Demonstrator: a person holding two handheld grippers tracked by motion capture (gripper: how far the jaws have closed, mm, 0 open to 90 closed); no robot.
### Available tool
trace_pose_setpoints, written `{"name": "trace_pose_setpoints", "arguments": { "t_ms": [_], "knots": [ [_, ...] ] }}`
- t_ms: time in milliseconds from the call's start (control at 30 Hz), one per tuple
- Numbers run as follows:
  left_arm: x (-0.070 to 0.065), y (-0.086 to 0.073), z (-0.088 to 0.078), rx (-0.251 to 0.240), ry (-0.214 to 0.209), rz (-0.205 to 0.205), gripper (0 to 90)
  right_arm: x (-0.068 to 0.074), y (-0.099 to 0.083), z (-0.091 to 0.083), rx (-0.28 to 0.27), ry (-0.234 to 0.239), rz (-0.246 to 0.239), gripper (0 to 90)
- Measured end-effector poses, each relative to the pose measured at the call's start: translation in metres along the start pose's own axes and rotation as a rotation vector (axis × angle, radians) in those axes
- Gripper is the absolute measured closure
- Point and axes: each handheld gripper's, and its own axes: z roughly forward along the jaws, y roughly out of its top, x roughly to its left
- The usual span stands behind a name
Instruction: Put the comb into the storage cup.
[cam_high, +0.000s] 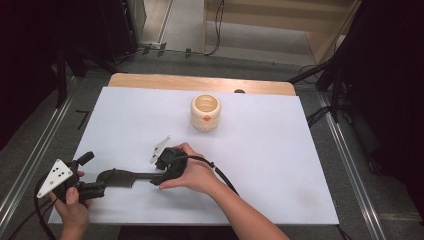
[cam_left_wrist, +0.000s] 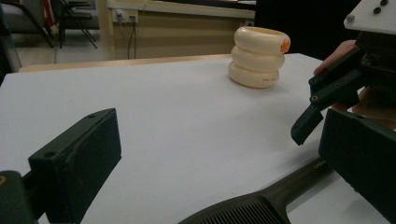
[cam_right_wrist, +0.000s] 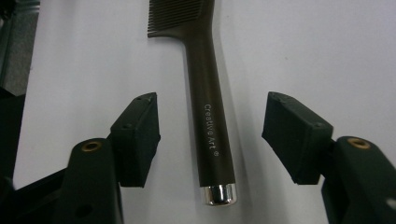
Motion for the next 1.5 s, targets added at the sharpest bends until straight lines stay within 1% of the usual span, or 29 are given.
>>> {"name": "trace_pose_setpoints", "arguments": {
  "t_ms": [67, 133, 233, 267, 300, 333, 367, 433, 533, 600, 700, 767, 800, 900, 967, 1033, 1100, 1167, 1200, 1233, 1300, 1333, 1367, 1400, 1433, 1467, 1500],
  "knots": [
    [0.000, 0.000, 0.000, -0.001, -0.001, 0.001, 0.0, 0.001, 0.001, 0.003, 0.012, 0.010, -0.013, 43.0],
    [0.000, 0.000, 0.000, -0.001, 0.000, 0.001, 0.0, 0.002, 0.002, 0.005, 0.021, 0.002, -0.015, 47.4],
    [0.000, 0.000, 0.000, 0.000, 0.000, 0.002, 0.0, 0.001, 0.002, 0.008, 0.031, 0.004, -0.012, 52.8],
    [0.000, 0.000, 0.000, 0.000, -0.001, 0.002, 0.0, 0.000, 0.002, 0.010, 0.027, -0.001, -0.031, 53.9],
    [0.000, 0.000, 0.000, 0.000, -0.001, 0.001, 0.0, 0.001, 0.002, 0.010, 0.035, -0.011, -0.025, 54.2],
    [0.000, 0.000, 0.000, -0.001, -0.001, 0.000, 0.0, 0.001, 0.002, 0.012, 0.039, 0.001, -0.017, 55.3],
    [0.000, 0.000, 0.000, 0.000, 0.000, 0.000, 0.0, 0.001, 0.001, 0.013, 0.043, -0.003, -0.014, 57.1],
    [0.000, 0.000, 0.000, 0.000, -0.002, 0.003, 0.0, 0.002, 0.001, 0.014, 0.046, -0.004, -0.017, 57.8],
    [0.000, 0.000, 0.000, 0.002, -0.004, 0.006, 0.0, 0.002, 0.001, 0.015, 0.046, -0.013, -0.019, 60.7],
    [0.000, 0.000, 0.001, 0.000, -0.003, 0.003, 0.0, 0.003, 0.001, 0.015, 0.047, -0.037, -0.031, 65.4],
    [0.000, 0.000, 0.001, 0.000, -0.003, 0.003, 0.0, 0.004, 0.001, 0.015, 0.042, -0.045, -0.043, 70.1],
    [0.000, 0.000, 0.001, 0.000, -0.002, 0.004, 0.0, 0.005, 0.001, 0.015, 0.049, -0.056, -0.048, 70.4],
    [0.000, 0.000, 0.001, 0.000, -0.002, 0.004, 0.0, 0.005, 0.001, 0.015, 0.051, -0.055, -0.053, 70.5],
    [0.000, 0.000, 0.000, 0.000, -0.002, 0.001, 0.0, 0.004, -0.001, 0.015, 0.030, -0.060, -0.058, 70.7],
    [0.001, 0.000, 0.000, -0.001, -0.004, -0.001, 0.0, 0.005, -0.003, 0.014, 0.025, -0.046, -0.036, 70.7],
    [0.000, 0.001, 0.000, -0.004, -0.003, -0.001, 0.0, 0.005, -0.004, 0.013, 0.016, -0.049, -0.042, 70.7],
    [0.000, 0.001, 0.000, -0.005, -0.002, -0.001, 0.0, 0.005, -0.004, 0.012, 0.009, -0.046, -0.037, 70.8],
    [0.000, 0.002, -0.001, -0.008, -0.002, -0.003, 0.0, 0.005, -0.004, 0.012, -0.002, -0.047, -0.057, 70.8],
    [0.000, 0.002, -0.001, -0.009, 0.000, 0.000, 0.0, 0.006, -0.004, 0.010, -0.003, -0.052, -0.051, 70.8],
    [0.000, 0.003, -0.002, -0.014, -0.001, -0.002, 0.0, 0.007, -0.004, 0.008, -0.003, -0.059, -0.047, 70.8],
    [0.000, 0.004, -0.003, -0.019, -0.003, -0.011, 0.0, 0.006, -0.005, 0.005, -0.021, -0.074, -0.051, 70.8],
    [0.001, 0.005, -0.003, -0.021, -0.009, -0.017, 0.0, 0.005, -0.006, 0.003, -0.026, -0.079, -0.039, 70.9],
    [0.002, 0.005, -0.003, -0.023, -0.016, -0.031, 0.0, 0.005, -0.007, 0.002, -0.034, -0.081, -0.030, 70.8],
    [0.002, 0.006, -0.003, -0.027, -0.015, -0.041, 0.0, 0.003, -0.008, 0.001, -0.040, -0.087, -0.046, 70.8],
    [0.002, 0.006, -0.004, -0.028, -0.015, -0.041, 0.0, 0.004, -0.009, -0.001, -0.046, -0.085, -0.026, 70.8],
    [0.002, 0.007, -0.004, -0.031, -0.016, -0.038, 0.0, 0.004, -0.010, -0.002, -0.049, -0.086, -0.025, 70.8],
    [0.001, 0.009, -0.004, -0.031, -0.011, -0.036, 0.0, 0.002, -0.011, -0.003, -0.055, -0.087, -0.038, 70.8]
  ]
}}
